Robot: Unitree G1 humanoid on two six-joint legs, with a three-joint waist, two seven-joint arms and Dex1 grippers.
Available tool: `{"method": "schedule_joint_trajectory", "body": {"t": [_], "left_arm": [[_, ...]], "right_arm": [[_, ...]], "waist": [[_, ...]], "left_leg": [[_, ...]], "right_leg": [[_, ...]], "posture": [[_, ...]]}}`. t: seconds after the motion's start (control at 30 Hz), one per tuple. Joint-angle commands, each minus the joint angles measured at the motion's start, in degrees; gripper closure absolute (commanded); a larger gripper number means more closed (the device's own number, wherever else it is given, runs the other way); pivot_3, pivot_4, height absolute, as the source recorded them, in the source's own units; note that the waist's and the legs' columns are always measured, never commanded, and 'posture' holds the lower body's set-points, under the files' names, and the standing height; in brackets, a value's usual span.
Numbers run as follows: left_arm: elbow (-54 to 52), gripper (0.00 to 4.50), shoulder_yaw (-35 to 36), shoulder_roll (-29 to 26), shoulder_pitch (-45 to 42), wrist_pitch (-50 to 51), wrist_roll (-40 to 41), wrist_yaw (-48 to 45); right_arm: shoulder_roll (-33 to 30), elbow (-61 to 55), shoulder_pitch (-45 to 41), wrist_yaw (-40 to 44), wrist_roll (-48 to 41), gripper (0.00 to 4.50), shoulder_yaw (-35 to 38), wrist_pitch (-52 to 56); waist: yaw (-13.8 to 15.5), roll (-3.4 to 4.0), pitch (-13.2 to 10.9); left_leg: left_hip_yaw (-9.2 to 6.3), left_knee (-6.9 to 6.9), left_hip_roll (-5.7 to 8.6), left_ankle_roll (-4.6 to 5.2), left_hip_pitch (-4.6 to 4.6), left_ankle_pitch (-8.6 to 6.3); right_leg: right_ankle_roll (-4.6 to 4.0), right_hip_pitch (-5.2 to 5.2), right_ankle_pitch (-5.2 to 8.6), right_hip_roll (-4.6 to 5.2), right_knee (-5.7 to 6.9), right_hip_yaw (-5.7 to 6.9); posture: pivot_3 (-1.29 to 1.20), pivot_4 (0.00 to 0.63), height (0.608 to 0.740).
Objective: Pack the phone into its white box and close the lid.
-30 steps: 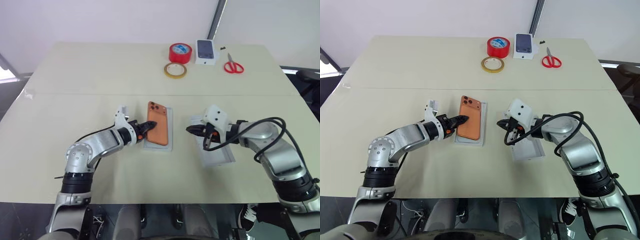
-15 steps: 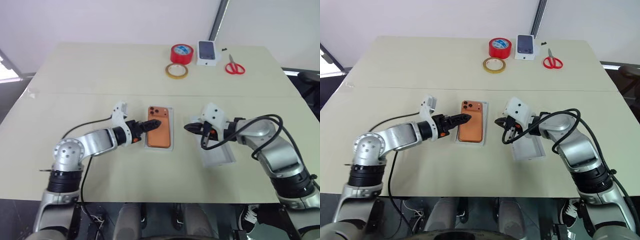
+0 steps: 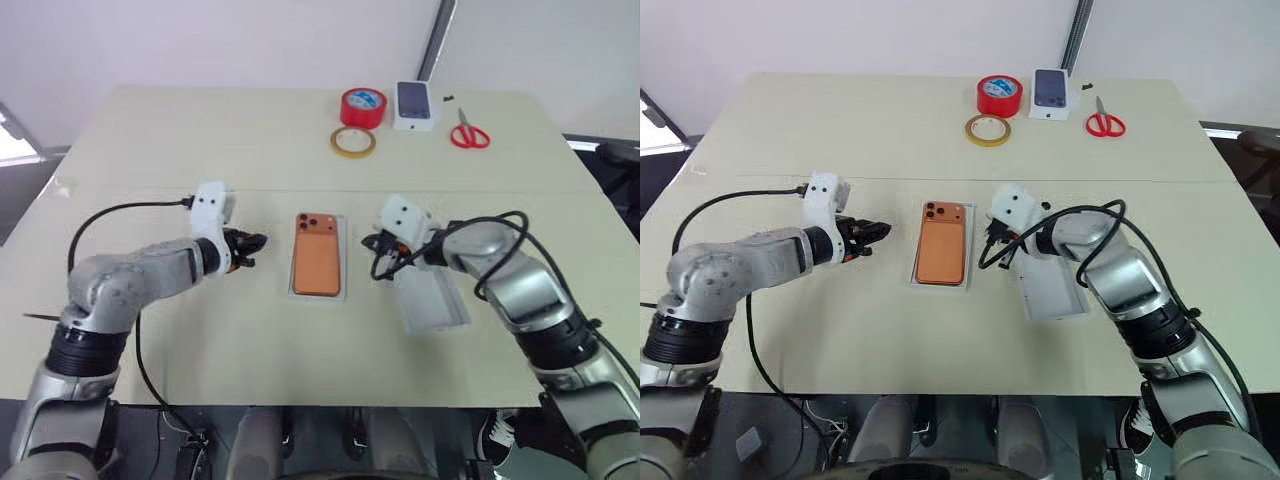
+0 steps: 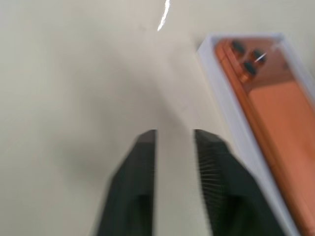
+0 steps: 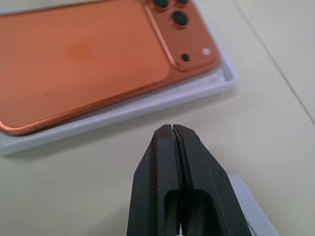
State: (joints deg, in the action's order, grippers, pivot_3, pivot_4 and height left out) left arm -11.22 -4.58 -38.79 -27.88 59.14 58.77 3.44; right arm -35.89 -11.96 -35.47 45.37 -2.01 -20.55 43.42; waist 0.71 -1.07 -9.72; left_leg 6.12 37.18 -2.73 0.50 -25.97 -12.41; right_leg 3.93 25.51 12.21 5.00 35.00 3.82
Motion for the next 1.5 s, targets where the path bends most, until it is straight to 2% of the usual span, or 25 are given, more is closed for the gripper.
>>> {"method": "schedule_joint_trajectory", "body": {"t": [0.03, 0.23, 0.4, 0.63, 0.77, 1.13, 1.27, 1.37, 1.47, 1.5], "left_arm": [[-0.9, 3.92, 0.2, 1.5, 1.0, -1.8, -4.7, -4.1], [-4.3, 3.92, 2.0, -0.7, 8.7, -9.5, -13.1, -15.2], [-7.8, 3.92, 9.4, -3.1, 17.7, -15.5, -12.5, -27.2], [-13.1, 3.92, 14.0, -9.2, 28.6, -25.0, -18.0, -41.7], [-14.4, 3.92, 16.5, -9.4, 31.9, -28.4, -19.7, -45.0], [-15.7, 3.92, 18.5, -7.8, 34.1, -28.4, -21.4, -46.4], [-14.9, 3.92, 17.7, -6.5, 32.6, -27.7, -22.3, -44.9], [-13.6, 3.92, 16.0, -5.0, 29.4, -25.2, -23.7, -41.6], [-10.0, 3.92, 11.1, -2.3, 23.2, -21.6, -28.1, -36.1], [-8.6, 4.19, 9.5, -0.9, 21.1, -19.8, -28.7, -34.7]], "right_arm": [[1.6, -1.0, -2.7, -1.6, 1.8, 4.50, -0.4, -1.0], [11.5, -1.3, -6.2, -4.8, 0.3, 4.50, -1.2, 3.4], [19.2, 3.8, -9.7, -7.3, 1.1, 4.50, -4.2, 5.5], [24.5, 11.6, -12.7, -7.9, 2.2, 4.50, -7.3, 4.5], [25.9, 15.1, -13.9, -8.6, 3.6, 4.50, -8.5, 3.2], [25.2, 15.2, -14.2, -7.9, 6.4, 4.50, -9.8, 3.7], [25.1, 12.7, -13.9, -8.1, 5.4, 4.50, -7.3, 3.7], [22.3, 8.8, -13.2, -6.9, 4.0, 4.50, -4.3, 5.2], [15.7, 4.0, -11.0, -4.7, 2.9, 4.50, -0.6, 7.2], [12.8, 2.5, -9.9, -3.7, 2.6, 4.50, 0.3, 7.5]], "waist": [[-0.1, 0.00, 0.0], [-1.2, 0.00, 0.0], [-1.9, 0.01, 0.0], [-1.8, 0.07, 0.0], [-1.8, 0.07, 0.0], [-1.9, 0.09, 0.0], [-1.9, 0.10, 0.0], [-1.5, 0.10, 0.0], [-1.0, 0.09, 0.0], [-0.9, 0.05, 0.0]], "left_leg": [[0.01, 0.00, 0.01, 0.00, -0.05, 0.00], [-0.02, -0.01, -0.07, -0.05, -0.13, 0.04], [0.00, -0.05, -0.17, -0.22, -0.16, 0.04], [0.07, -0.06, -0.13, -0.33, -0.45, 0.00], [0.14, -0.09, -0.09, -0.33, -0.50, -0.01], [0.18, -0.17, -0.16, -0.33, -0.53, 0.00], [0.19, -0.15, -0.16, -0.32, -0.52, 0.01], [0.19, -0.10, -0.16, -0.31, -0.53, 0.03], [0.19, 0.00, -0.10, -0.20, -0.51, 0.09], [0.18, 0.04, -0.07, -0.13, -0.50, 0.13]], "right_leg": [[0.00, 0.02, 0.00, 0.02, 0.00, 0.00], [0.00, 0.15, -0.01, -0.02, 0.11, 0.01], [-0.03, 0.29, -0.03, 0.03, 0.21, -0.02], [-0.08, 0.85, -0.05, 0.16, 0.21, -0.04], [-0.08, 0.97, -0.05, 0.23, 0.18, -0.08], [-0.08, 0.87, -0.06, 0.11, 0.23, -0.10], [-0.08, 0.86, -0.06, 0.00, 0.27, -0.09], [-0.06, 0.85, -0.07, -0.03, 0.33, -0.08], [-0.04, 0.74, -0.06, -0.03, 0.36, -0.08], [-0.04, 0.67, -0.06, -0.02, 0.34, -0.06]], "posture": [[0.00, 0.150, 0.740], [0.00, 0.150, 0.740], [0.00, 0.150, 0.740], [0.00, 0.150, 0.740], [0.00, 0.150, 0.740], [0.00, 0.150, 0.740], [0.00, 0.150, 0.740], [0.00, 0.150, 0.740], [0.00, 0.150, 0.740], [0.00, 0.150, 0.740]]}}
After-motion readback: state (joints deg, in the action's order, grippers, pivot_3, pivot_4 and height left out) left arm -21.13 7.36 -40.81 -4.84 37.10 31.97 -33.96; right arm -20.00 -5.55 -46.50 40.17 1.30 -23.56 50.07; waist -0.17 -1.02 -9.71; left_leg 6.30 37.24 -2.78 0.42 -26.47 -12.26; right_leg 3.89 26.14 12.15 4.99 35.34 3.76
